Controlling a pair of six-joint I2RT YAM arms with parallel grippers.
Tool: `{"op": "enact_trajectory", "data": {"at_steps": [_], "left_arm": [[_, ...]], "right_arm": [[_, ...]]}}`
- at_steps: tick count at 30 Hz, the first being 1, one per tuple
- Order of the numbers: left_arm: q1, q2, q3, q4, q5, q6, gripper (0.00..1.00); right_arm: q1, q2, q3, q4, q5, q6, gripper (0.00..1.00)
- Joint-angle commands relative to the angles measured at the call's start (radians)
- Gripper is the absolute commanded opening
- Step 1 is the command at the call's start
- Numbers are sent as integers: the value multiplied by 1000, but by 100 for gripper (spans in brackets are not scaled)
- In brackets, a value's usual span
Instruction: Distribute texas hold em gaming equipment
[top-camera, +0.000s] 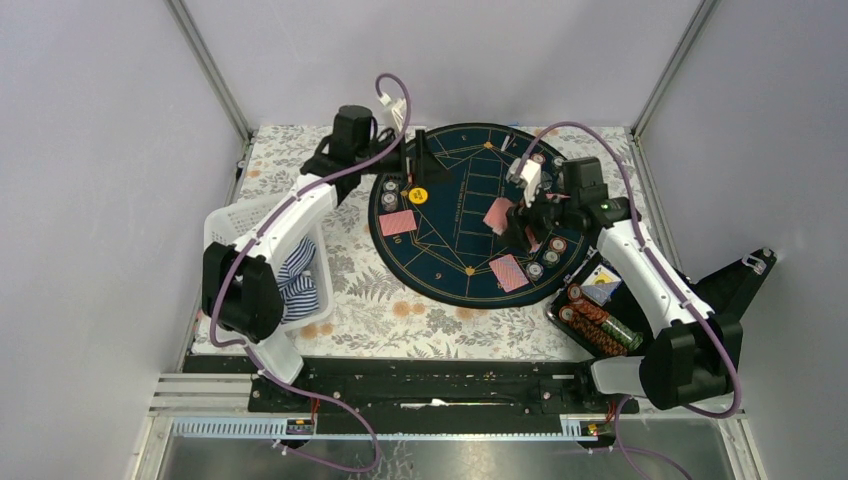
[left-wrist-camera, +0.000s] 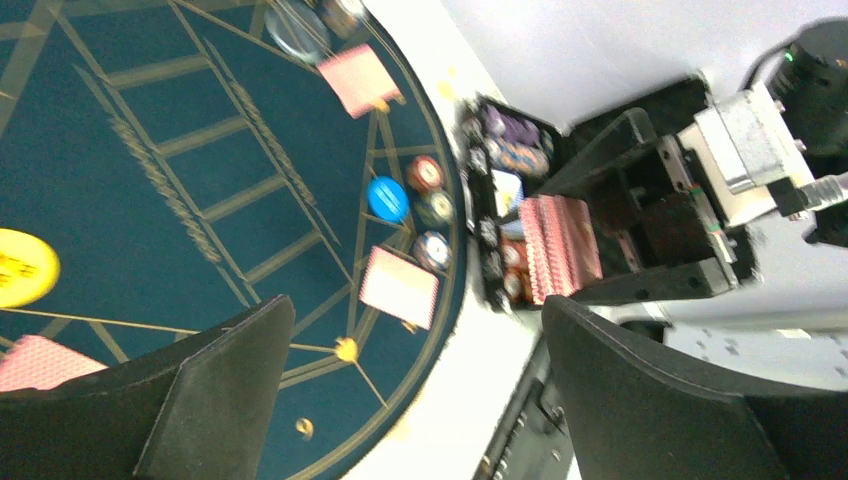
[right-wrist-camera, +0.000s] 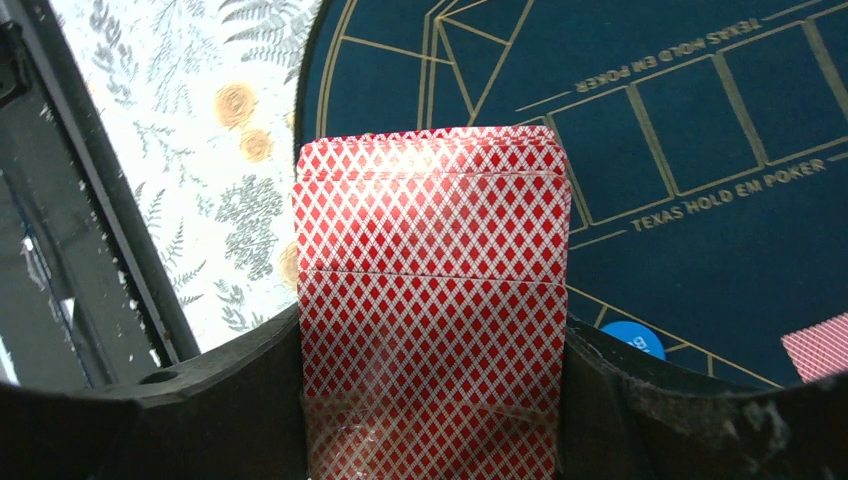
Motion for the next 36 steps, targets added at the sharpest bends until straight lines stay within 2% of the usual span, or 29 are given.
{"op": "enact_trajectory", "data": {"at_steps": [1, 5, 11, 15, 19, 26, 29, 36], "left_arm": [[-48, -19, -89, 83, 161, -80, 99], [-91, 10, -137, 139, 211, -149, 98], [-139, 35, -186, 257, 253, -233, 89], [-168, 62, -190, 260, 246, -250, 81], [-176, 88, -190, 247, 225, -253, 69], [-179, 100, -169, 167, 179, -193, 57], [-180, 104, -175, 146, 152, -178, 49], [-161, 83, -200, 162, 155, -194, 42]], "right_arm": [[54, -12, -3, -3, -29, -59, 0], [86, -7, -12, -8, -16, -72, 0], [139, -2, -26, -10, 33, -88, 0], [158, 2, -31, -2, 48, -87, 0], [166, -6, -26, 1, 58, -86, 0], [170, -15, -28, 4, 62, -83, 0], [170, -11, -29, 5, 63, -84, 0], [170, -24, -38, 4, 84, -93, 0]]}}
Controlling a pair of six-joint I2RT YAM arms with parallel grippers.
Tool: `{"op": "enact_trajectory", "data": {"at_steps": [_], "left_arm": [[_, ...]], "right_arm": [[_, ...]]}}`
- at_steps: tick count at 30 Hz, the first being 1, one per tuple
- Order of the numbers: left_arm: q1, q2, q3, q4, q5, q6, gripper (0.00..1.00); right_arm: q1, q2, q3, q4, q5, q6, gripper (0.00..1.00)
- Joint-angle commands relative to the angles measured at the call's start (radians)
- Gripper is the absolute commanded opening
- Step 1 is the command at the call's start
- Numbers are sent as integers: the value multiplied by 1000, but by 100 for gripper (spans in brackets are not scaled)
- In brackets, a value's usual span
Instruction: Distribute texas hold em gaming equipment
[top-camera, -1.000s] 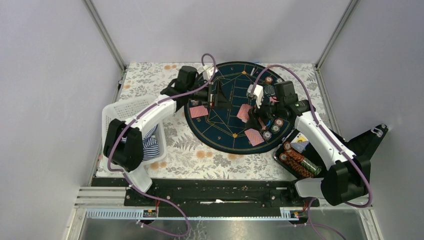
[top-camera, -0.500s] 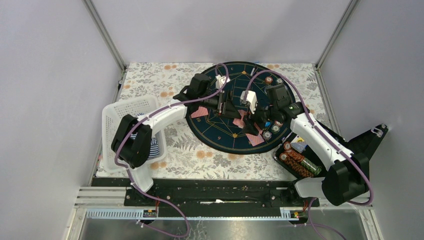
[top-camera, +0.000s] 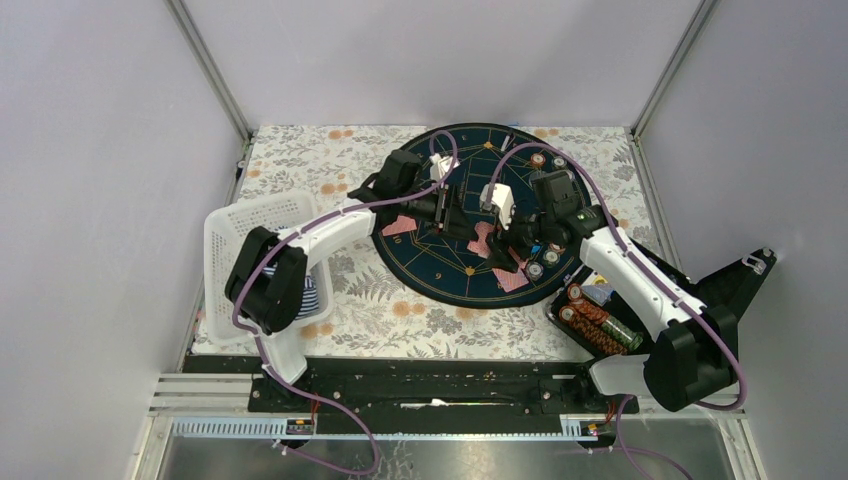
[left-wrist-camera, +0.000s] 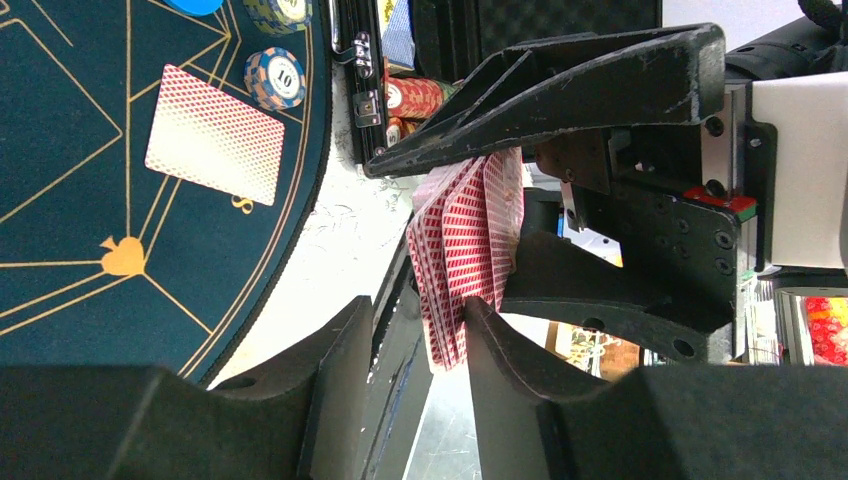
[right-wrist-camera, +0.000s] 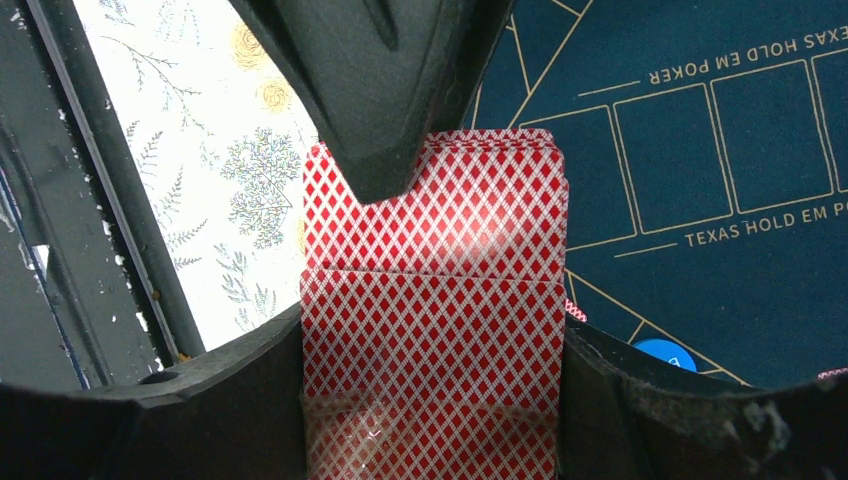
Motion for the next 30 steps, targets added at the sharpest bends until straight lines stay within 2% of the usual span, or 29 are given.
{"op": "enact_trajectory", "data": {"at_steps": [1, 9, 14, 17, 22, 30], "left_arm": [[20, -27, -21, 31, -15, 11, 41], [24, -76, -48, 79, 2, 8, 38], [-7, -77, -23, 81, 13, 22, 55], [-27, -56, -2, 81, 2, 18, 58], [-22, -17, 26, 31, -32, 27, 48], [21, -47, -16, 37, -46, 19, 32]], "right_arm": [[11, -30, 7, 31, -7, -19, 0], [13, -27, 2, 30, 1, -25, 0], [17, -21, 3, 31, 4, -25, 0], [22, -19, 5, 30, 4, -25, 0], [22, -28, 11, 31, 3, -15, 0], [22, -33, 10, 38, 9, -12, 0]]}}
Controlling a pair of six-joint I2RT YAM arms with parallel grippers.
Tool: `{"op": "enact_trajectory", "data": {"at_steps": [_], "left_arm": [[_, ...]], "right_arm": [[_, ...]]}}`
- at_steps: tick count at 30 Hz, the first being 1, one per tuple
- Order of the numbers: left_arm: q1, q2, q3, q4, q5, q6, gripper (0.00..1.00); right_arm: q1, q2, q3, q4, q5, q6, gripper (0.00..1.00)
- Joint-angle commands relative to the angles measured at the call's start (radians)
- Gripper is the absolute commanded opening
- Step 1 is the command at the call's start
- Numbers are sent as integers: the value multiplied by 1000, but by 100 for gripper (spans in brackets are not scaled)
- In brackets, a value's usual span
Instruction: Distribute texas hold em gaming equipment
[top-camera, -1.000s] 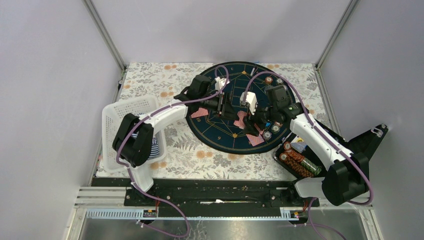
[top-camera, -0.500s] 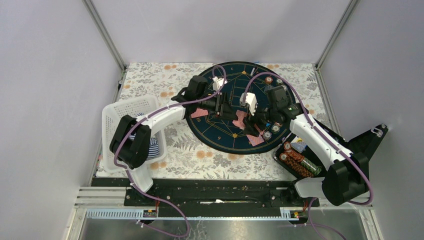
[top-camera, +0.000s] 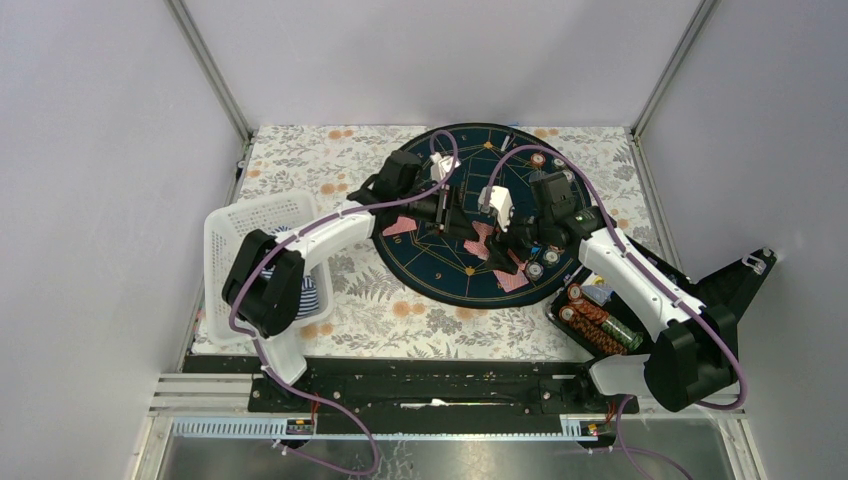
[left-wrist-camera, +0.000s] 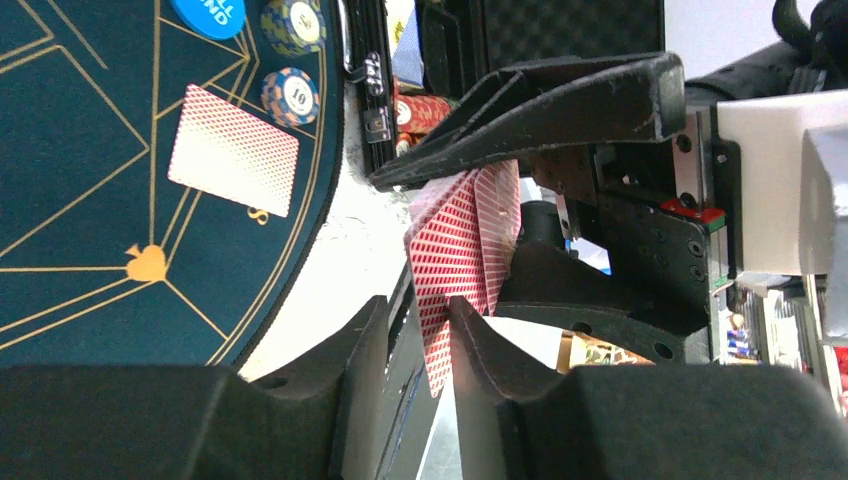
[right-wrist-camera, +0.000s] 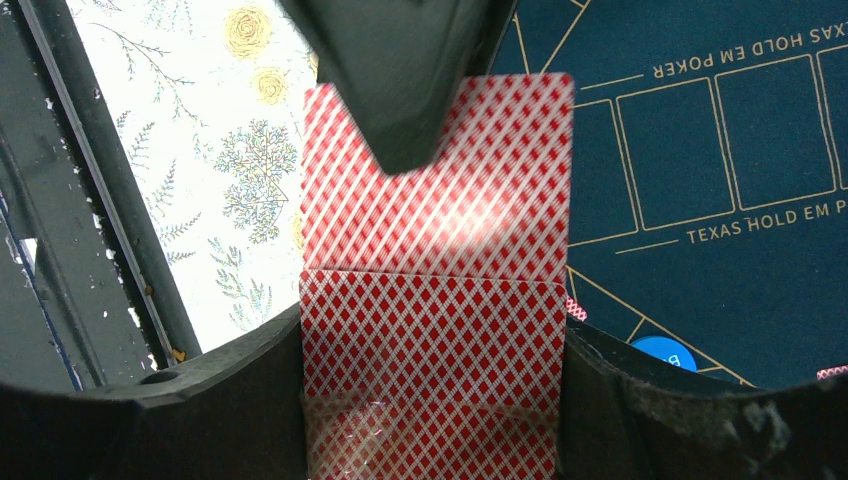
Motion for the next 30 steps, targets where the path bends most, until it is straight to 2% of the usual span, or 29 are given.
{"op": "enact_trajectory", "data": {"at_steps": [1, 12, 20, 27, 30], "left_arm": [[21, -27, -4, 13, -22, 18, 30], [58, -62, -29, 15, -22, 25, 0], [140, -105, -48, 37, -2, 31, 0], [286, -128, -48, 55, 2, 33, 0], [315, -103, -24, 56, -1, 34, 0]], "right_arm": [[10, -32, 20, 39, -11, 0, 0], [10, -41, 10, 47, 13, 4, 0], [8, -45, 3, 58, 35, 11, 0], [1, -51, -3, 68, 36, 14, 0], [1, -51, 3, 65, 26, 17, 0]]}}
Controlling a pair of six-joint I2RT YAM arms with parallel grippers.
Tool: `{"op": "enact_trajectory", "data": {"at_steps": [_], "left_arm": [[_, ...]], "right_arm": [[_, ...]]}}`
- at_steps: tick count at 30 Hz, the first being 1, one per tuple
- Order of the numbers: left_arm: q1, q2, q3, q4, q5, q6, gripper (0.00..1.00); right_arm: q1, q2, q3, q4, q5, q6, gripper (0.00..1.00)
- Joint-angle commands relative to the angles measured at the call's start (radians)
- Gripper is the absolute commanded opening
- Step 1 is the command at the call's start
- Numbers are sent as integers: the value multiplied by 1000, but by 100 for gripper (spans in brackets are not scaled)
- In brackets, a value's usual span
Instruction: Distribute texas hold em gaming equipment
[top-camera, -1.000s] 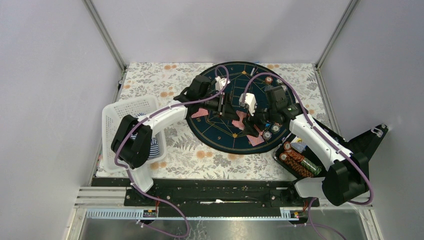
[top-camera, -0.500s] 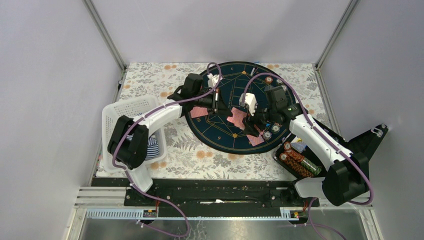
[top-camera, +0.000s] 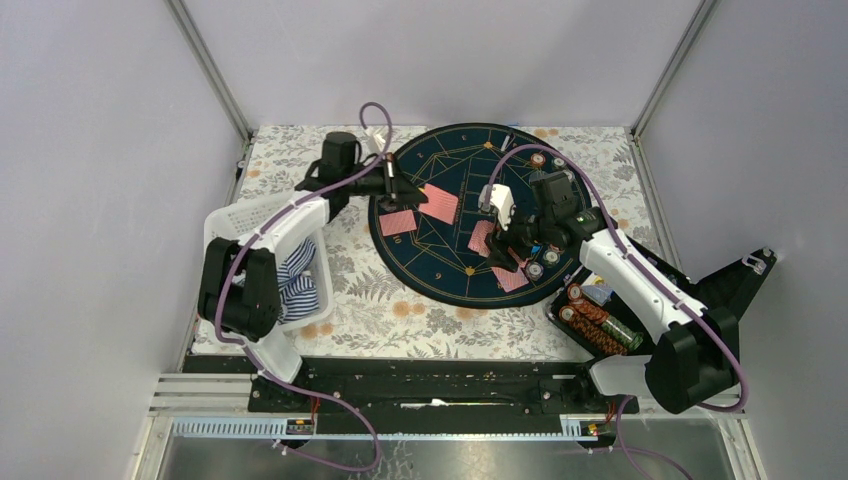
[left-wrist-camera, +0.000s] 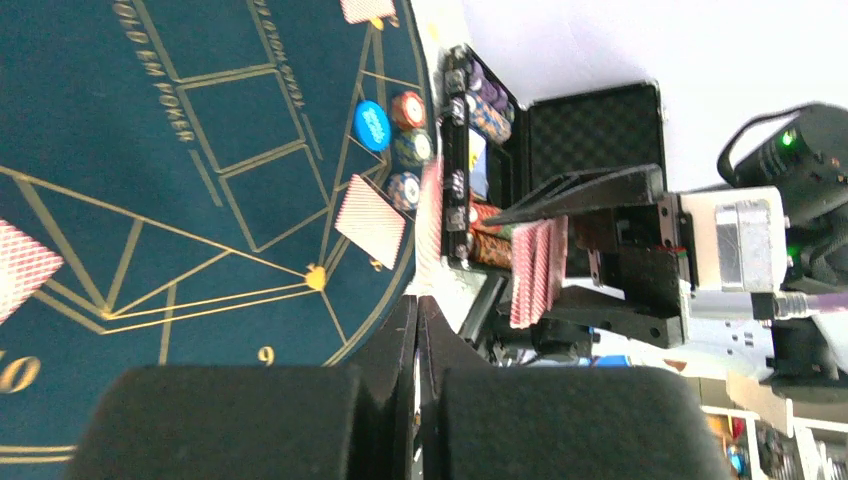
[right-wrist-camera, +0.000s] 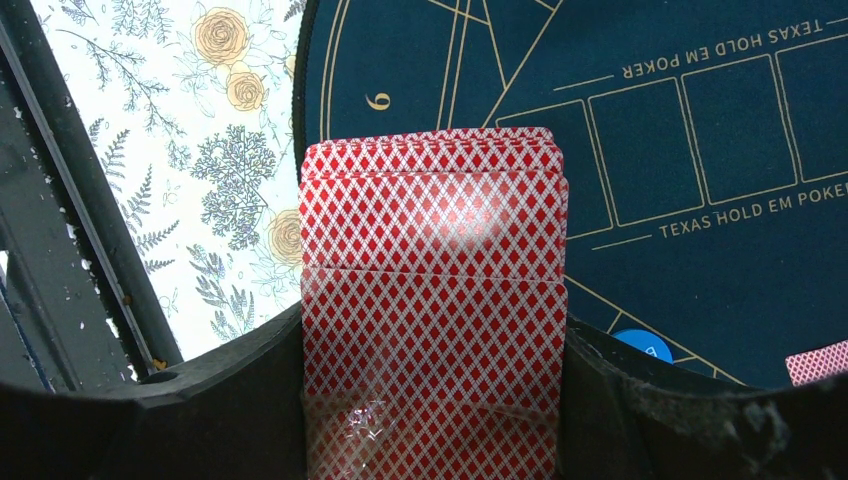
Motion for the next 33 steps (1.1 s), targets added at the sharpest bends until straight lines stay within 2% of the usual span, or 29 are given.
{"op": "enact_trajectory", "data": {"at_steps": [1, 5, 9, 19, 33], "left_arm": [[36, -2, 34, 42, 5, 23, 0], [-5, 82, 98, 46, 32, 14, 0], [-103, 191, 127, 37, 48, 43, 0], [-316, 420, 192, 151, 70, -20, 0], [-388, 585, 303, 209, 8, -76, 0]], "right_arm": [[1, -44, 9, 40, -11, 9, 0], [1, -50, 10, 40, -22, 13, 0], [0, -59, 14, 35, -47, 15, 0], [1, -71, 9, 23, -68, 0, 0], [-1, -65, 5, 25, -71, -1, 0]]}}
